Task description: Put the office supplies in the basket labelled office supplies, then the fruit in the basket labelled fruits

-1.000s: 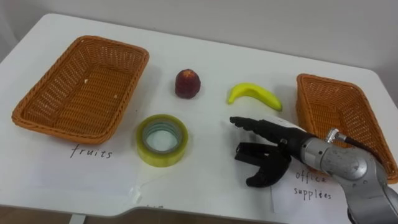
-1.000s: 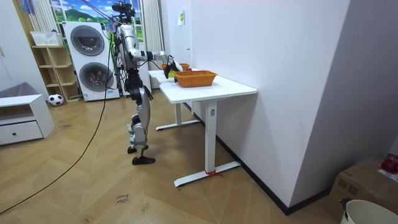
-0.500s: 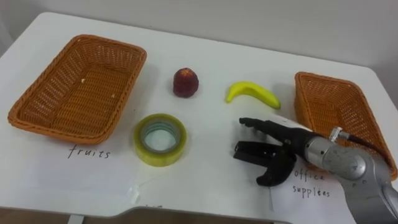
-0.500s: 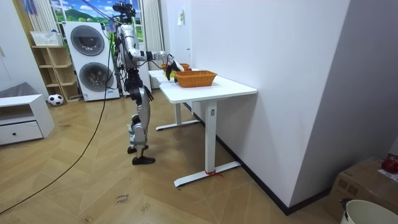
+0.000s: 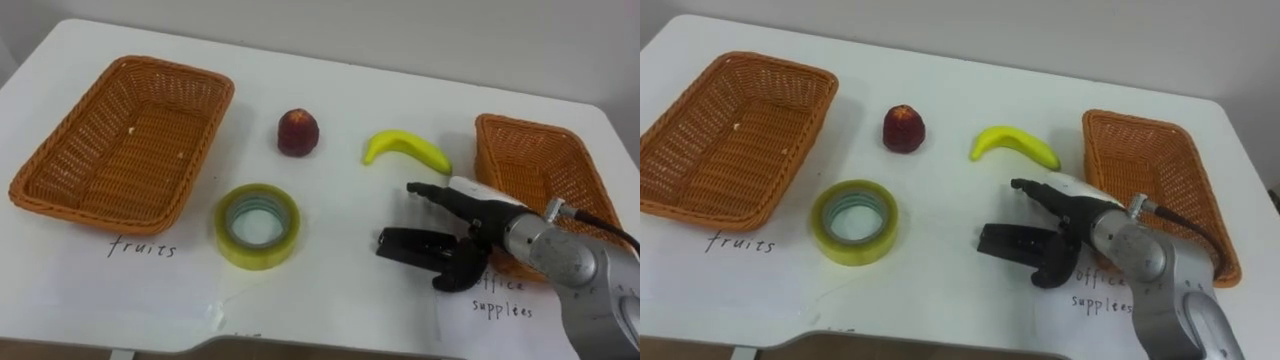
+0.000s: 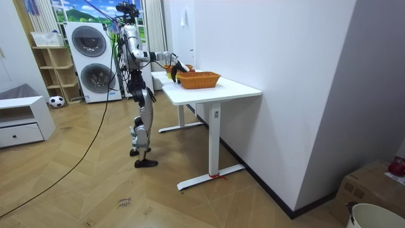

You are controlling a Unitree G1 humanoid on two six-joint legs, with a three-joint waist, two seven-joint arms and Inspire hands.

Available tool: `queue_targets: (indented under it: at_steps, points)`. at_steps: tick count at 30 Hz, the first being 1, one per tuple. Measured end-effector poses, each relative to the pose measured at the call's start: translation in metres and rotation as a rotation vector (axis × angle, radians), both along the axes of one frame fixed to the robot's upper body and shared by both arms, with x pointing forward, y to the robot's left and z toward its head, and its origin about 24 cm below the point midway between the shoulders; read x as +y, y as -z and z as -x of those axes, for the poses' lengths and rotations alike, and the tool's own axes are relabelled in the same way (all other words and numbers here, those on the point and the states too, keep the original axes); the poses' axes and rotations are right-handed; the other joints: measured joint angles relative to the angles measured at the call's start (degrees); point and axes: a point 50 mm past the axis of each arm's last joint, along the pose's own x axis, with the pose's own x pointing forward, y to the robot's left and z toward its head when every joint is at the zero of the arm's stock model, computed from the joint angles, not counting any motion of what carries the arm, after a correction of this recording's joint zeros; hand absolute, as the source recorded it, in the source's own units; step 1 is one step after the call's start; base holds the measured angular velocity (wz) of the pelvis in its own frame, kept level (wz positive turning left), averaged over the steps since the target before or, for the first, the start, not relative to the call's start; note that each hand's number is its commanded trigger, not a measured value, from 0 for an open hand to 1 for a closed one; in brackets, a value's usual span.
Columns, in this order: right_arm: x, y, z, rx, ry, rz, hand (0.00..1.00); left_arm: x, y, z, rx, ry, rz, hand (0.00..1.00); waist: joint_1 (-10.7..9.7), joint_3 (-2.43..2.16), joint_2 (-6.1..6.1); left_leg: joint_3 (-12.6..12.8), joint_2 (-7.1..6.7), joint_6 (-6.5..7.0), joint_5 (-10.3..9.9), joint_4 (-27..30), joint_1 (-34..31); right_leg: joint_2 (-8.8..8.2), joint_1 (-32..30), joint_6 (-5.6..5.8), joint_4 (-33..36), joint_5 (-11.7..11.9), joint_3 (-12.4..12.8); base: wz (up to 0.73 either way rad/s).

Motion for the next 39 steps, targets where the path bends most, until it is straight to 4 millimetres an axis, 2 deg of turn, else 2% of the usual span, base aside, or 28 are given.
queue_targets:
  at_steps: [10,17,21,29,39]
  points:
    - [0.008,-0.003,0.001,0.015,0.002,-0.033,0.00,-0.003,0.001,0.001,0.012,-0.004,0.007,0.00,-0.3,0.10,0.26,0.1,0.15,0.00,0.0,0.1,-0.1,0.16,0.0,-0.06,0.2,0.1,-0.1,0.00]
    - [0.021,-0.004,0.002,0.009,-0.023,-0.062,0.00,-0.003,0.001,-0.001,0.015,0.009,-0.011,0.00,0.0,-0.20,0.41,-0.2,0.05,0.01,0.0,0.2,-0.1,0.00,0.2,-0.05,0.1,0.1,-0.2,0.01]
    - [0.033,0.003,0.005,0.023,-0.049,-0.099,0.00,-0.004,0.001,-0.002,0.016,0.019,-0.012,0.00,0.1,0.03,0.84,-0.2,-0.01,0.02,0.0,0.2,-0.1,-0.01,0.1,-0.01,0.0,0.1,-0.2,0.00]
    - [0.035,0.007,0.006,0.031,-0.051,-0.098,0.00,-0.004,0.001,-0.006,0.011,0.028,-0.016,0.00,1.1,0.15,1.06,-0.2,0.07,0.02,0.0,0.1,-0.3,-0.01,0.1,-0.01,0.1,0.1,-0.2,0.00]
    - [0.036,0.012,0.010,0.042,-0.052,-0.087,0.00,-0.005,0.003,-0.005,0.038,0.034,-0.022,0.00,1.4,-0.14,0.74,-0.3,0.00,0.02,0.0,0.3,-0.1,-0.08,0.2,0.00,0.1,0.1,0.0,0.00]
